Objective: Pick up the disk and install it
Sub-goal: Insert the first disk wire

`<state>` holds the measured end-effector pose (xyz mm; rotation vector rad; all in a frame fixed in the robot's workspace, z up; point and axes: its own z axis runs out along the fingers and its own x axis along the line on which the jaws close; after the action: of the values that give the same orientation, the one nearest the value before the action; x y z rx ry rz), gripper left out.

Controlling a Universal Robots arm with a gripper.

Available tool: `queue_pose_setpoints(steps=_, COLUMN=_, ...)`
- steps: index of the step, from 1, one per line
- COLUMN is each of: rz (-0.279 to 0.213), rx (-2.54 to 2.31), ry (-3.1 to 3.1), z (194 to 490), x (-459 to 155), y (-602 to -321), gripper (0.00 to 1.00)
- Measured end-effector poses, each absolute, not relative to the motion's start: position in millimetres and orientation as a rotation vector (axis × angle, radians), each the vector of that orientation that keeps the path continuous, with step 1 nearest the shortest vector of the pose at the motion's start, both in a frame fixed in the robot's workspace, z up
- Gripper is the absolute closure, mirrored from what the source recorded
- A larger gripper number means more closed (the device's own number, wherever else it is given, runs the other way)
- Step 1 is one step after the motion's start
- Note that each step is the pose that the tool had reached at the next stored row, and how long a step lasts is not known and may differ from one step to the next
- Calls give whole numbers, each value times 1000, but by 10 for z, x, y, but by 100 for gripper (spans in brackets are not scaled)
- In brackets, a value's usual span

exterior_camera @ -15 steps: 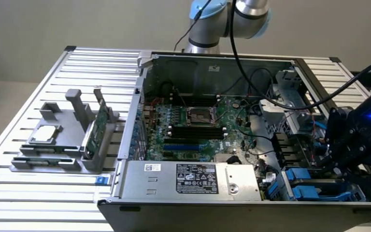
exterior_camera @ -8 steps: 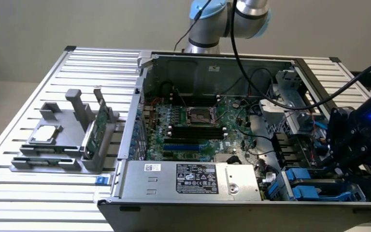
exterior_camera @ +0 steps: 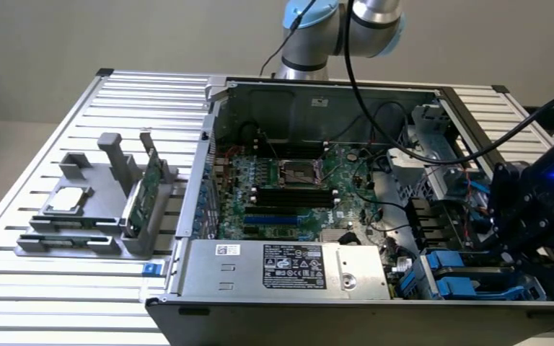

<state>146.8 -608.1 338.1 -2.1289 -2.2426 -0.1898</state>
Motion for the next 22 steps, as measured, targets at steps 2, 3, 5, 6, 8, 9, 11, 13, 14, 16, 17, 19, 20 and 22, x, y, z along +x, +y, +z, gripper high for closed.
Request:
queue_pose_setpoints(steps=2, rz=-187, rx=-2132, ry=-2246, z=3378, x=1468, y=-6081, gripper=83)
queue_pose_setpoints(steps=3, rz=-185, rx=-2134, ry=-2248, z=3376, x=1468, y=-6080, gripper=83)
queue_pose_setpoints(steps=5, rz=-181, rx=-2137, ry=-2253, z=3374, x=1468, y=-6078, gripper=83)
queue_pose_setpoints(steps=6, rz=-178, rx=-2138, ry=-2254, z=3373, x=1468, y=-6076, gripper=83)
queue_pose_setpoints(steps=8, rz=-174, rx=-2141, ry=-2257, z=3373, x=1468, y=-6065, gripper=83)
queue_pose_setpoints(steps=9, rz=-172, rx=-2142, ry=-2258, z=3373, x=1468, y=-6053, gripper=83)
queue_pose_setpoints(steps=11, rz=-167, rx=-2144, ry=-2261, z=3373, x=1468, y=-6019, gripper=83)
queue_pose_setpoints(steps=13, rz=-164, rx=-2146, ry=-2263, z=3373, x=1468, y=-6011, gripper=83)
queue_pose_setpoints(steps=14, rz=-162, rx=-2146, ry=-2264, z=3372, x=1468, y=-6011, gripper=83)
queue_pose_setpoints(steps=16, rz=-158, rx=-2148, ry=-2266, z=3372, x=1468, y=-6010, gripper=83)
queue_pose_setpoints(steps=17, rz=-157, rx=-2149, ry=-2267, z=3372, x=1468, y=-6010, gripper=83)
queue_pose_setpoints(steps=19, rz=-154, rx=-2151, ry=-2269, z=3372, x=1467, y=-6010, gripper=83)
queue_pose_setpoints(steps=20, rz=-152, rx=-2151, ry=-2270, z=3372, x=1467, y=-6009, gripper=83)
queue_pose_setpoints(steps=22, rz=-149, rx=-2153, ry=-2272, z=3372, x=1465, y=-6005, gripper=83)
